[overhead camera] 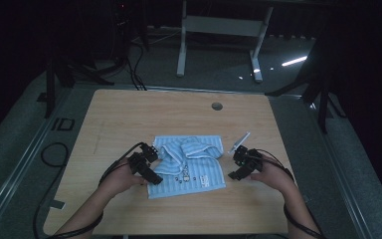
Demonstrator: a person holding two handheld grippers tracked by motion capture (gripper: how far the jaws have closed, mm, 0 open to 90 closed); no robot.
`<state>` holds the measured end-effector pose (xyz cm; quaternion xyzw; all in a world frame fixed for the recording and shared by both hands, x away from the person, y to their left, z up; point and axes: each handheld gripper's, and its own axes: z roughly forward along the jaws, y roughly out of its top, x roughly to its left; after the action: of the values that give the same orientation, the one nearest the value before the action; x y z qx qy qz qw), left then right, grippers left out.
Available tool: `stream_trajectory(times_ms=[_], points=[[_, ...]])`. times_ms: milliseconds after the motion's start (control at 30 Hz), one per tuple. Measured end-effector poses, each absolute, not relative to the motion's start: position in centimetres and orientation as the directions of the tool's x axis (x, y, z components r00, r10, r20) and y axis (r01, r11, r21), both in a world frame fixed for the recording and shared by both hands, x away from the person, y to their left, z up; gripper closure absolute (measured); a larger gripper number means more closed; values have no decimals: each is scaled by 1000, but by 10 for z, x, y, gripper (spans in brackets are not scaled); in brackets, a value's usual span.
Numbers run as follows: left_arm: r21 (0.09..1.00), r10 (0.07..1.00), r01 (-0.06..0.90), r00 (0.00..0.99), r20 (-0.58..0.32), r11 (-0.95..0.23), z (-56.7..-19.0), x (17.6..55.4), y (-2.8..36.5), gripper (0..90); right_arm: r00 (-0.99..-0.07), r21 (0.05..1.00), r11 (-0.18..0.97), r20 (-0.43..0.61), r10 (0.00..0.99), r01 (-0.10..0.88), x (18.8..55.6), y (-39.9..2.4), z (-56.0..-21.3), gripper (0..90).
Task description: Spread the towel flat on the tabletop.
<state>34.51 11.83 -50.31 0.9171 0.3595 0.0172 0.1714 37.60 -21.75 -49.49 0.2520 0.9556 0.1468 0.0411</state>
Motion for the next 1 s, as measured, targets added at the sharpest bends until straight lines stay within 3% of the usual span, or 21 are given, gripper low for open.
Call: stream_trajectory(times_ms=[433, 567, 700, 867, 933, 1000], points=[[332, 631, 622, 770, -96, -709, -511, 372, 58, 226, -897, 338, 849, -31, 440, 405, 406, -157, -490, 502], [310, 637, 625, 767, -73, -717, -517, 379, 48, 292, -901, 307, 862, -31, 432, 403, 416, -144, -496, 564], [310, 626, 605, 779, -39, -733, -519, 385, 46, 414, -898, 273, 870, -44, 437, 410, 423, -137, -501, 635], [341, 638, 611, 769, -41, -715, -517, 391, 46, 663, -901, 257, 877, -46, 430, 406, 426, -134, -503, 817], [357, 643, 611, 765, -36, -706, -515, 392, 47, 788, -902, 257, 878, -48, 428, 403, 424, -134, -502, 853], [375, 649, 611, 760, -34, -697, -511, 391, 49, 846, -905, 262, 881, -55, 421, 394, 423, -135, -499, 865]])
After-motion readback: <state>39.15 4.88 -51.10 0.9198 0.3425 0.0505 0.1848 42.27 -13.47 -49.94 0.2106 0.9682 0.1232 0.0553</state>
